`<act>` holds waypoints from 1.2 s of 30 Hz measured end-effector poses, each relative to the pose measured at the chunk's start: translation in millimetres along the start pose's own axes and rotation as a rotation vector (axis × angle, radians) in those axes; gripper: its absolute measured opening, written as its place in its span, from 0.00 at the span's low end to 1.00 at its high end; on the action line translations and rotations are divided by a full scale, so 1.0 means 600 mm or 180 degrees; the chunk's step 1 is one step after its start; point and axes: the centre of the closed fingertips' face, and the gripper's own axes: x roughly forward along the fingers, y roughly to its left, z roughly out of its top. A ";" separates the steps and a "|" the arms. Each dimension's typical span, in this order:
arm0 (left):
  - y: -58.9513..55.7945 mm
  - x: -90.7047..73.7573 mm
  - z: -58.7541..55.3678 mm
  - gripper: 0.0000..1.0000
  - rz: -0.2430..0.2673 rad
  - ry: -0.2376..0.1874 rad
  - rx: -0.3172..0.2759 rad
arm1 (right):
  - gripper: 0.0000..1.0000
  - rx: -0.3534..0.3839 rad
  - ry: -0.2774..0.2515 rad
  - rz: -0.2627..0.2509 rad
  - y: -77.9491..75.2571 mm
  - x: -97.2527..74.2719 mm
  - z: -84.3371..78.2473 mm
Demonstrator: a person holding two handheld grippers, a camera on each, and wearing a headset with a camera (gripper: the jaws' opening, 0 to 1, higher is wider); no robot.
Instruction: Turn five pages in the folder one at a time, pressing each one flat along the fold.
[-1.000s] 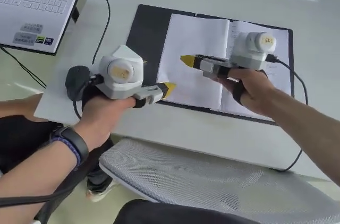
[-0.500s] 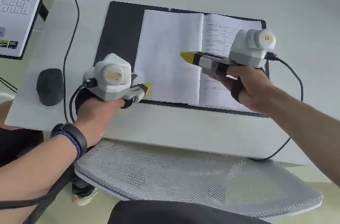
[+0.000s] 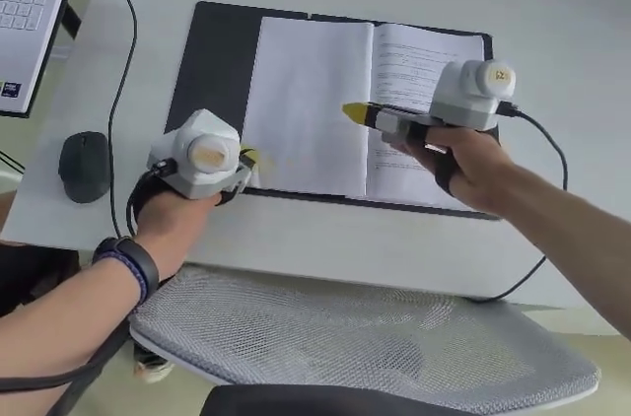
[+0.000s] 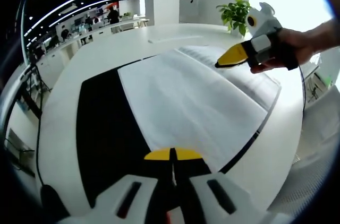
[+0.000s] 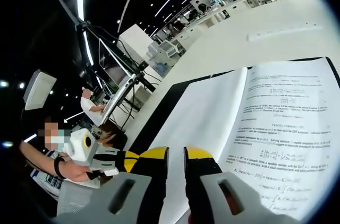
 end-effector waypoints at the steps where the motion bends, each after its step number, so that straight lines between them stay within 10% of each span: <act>1: 0.000 0.000 0.000 0.00 0.0002 -0.0004 -0.0015 | 0.08 0.0000 0.0015 0.0010 0.001 0.000 -0.001; 19: 0.006 0.006 0.001 0.00 -0.0028 -0.0020 -0.0086 | 0.00 -0.0118 0.0275 0.0152 -0.058 0.010 -0.012; 26: 0.007 0.008 0.000 0.00 -0.0025 -0.0047 -0.0117 | 0.00 0.0036 0.0176 0.0397 -0.054 0.009 -0.004; 36: 0.009 0.010 -0.002 0.00 -0.0059 -0.0023 -0.0071 | 0.00 0.0108 -0.0085 0.0321 -0.094 0.040 0.062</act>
